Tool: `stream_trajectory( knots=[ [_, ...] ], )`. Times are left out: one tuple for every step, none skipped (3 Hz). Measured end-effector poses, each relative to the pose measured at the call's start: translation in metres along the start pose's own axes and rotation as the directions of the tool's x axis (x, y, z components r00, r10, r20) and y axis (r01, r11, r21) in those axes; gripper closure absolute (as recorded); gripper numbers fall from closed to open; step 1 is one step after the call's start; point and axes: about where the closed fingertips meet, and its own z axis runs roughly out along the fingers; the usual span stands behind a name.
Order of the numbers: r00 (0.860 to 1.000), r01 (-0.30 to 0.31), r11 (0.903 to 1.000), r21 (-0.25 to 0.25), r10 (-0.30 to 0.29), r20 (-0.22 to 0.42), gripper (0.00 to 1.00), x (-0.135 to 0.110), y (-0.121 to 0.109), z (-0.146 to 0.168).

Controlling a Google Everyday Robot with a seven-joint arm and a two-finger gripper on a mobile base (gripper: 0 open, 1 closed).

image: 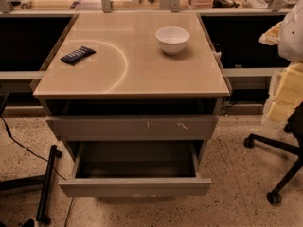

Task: Close middle drawer

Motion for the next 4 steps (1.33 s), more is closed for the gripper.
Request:
stream_trajectory(
  knots=[
    [1.0, 0.0, 1.0, 0.0, 0.0, 0.0, 0.0, 0.0, 0.0, 0.0],
    [1.0, -0.013, 0.9999, 0.011, 0.012, 0.025, 0.0, 0.004, 0.006, 0.007],
    [0.992, -0.019, 0.9998, -0.006, 0.02, 0.122, 0.0, 0.009, 0.035, 0.038],
    [0.957, -0.075, 0.9936, -0.085, 0.095, 0.274, 0.0, 0.02, 0.076, 0.108]
  ],
)
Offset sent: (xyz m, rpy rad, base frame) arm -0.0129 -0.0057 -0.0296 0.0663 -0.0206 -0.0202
